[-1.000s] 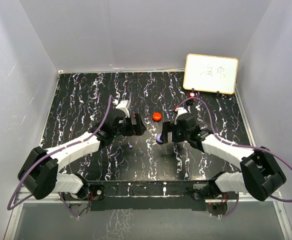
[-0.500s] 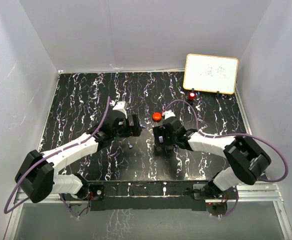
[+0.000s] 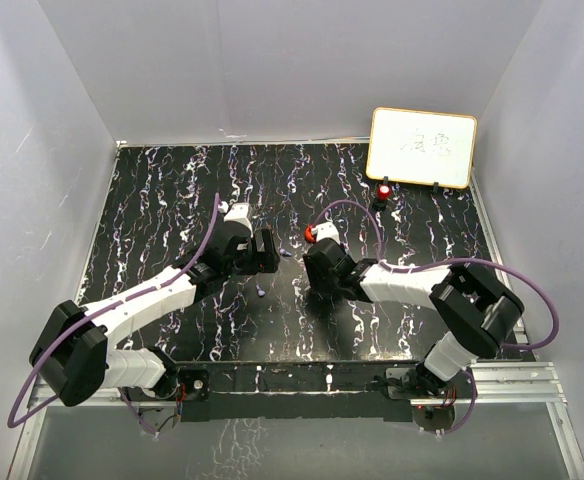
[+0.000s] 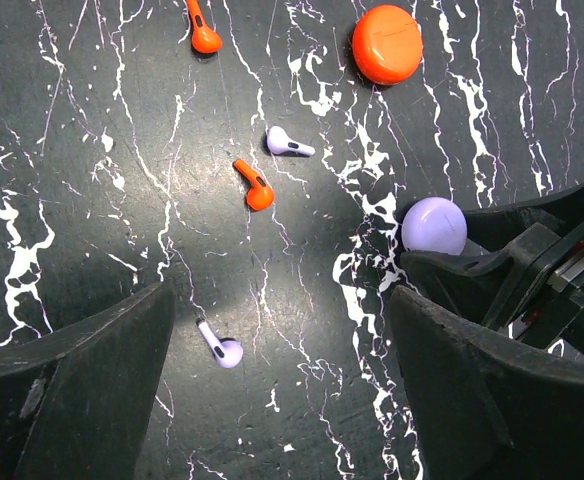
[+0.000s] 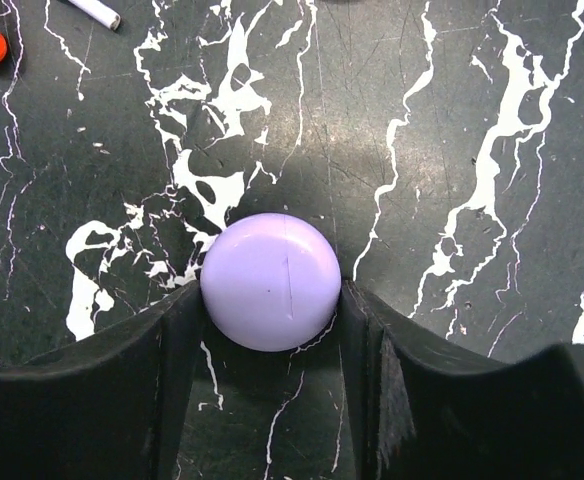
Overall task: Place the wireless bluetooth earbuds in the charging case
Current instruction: Pick up the charging case at the center of the board.
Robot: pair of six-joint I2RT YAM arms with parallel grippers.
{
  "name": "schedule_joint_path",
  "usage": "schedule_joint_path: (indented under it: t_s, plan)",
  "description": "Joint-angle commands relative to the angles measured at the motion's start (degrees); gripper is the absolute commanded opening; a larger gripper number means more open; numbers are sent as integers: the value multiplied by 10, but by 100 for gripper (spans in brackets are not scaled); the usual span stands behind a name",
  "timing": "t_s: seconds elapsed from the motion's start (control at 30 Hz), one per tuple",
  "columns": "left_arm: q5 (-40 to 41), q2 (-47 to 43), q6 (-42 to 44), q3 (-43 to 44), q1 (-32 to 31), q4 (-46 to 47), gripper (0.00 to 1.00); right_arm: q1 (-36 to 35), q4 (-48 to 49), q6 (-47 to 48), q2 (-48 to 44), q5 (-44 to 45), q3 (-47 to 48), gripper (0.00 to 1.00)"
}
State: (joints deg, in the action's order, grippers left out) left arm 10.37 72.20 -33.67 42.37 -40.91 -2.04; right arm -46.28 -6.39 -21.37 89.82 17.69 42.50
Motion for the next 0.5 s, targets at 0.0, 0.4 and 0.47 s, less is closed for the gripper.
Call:
schedule_joint_path:
  t_s: [0.0,0.4,0.47]
  plan:
    - [11,-12,-1,10,-2,-14,84,-8,-13,-3,18,34,15,49]
    - [-14,-12,-12,14,3,-6,78,-13,22,13,-15,57,-11,33]
    - [-51,-10,-15,21,11,10,76,-12,59,24,-66,53,-39,33]
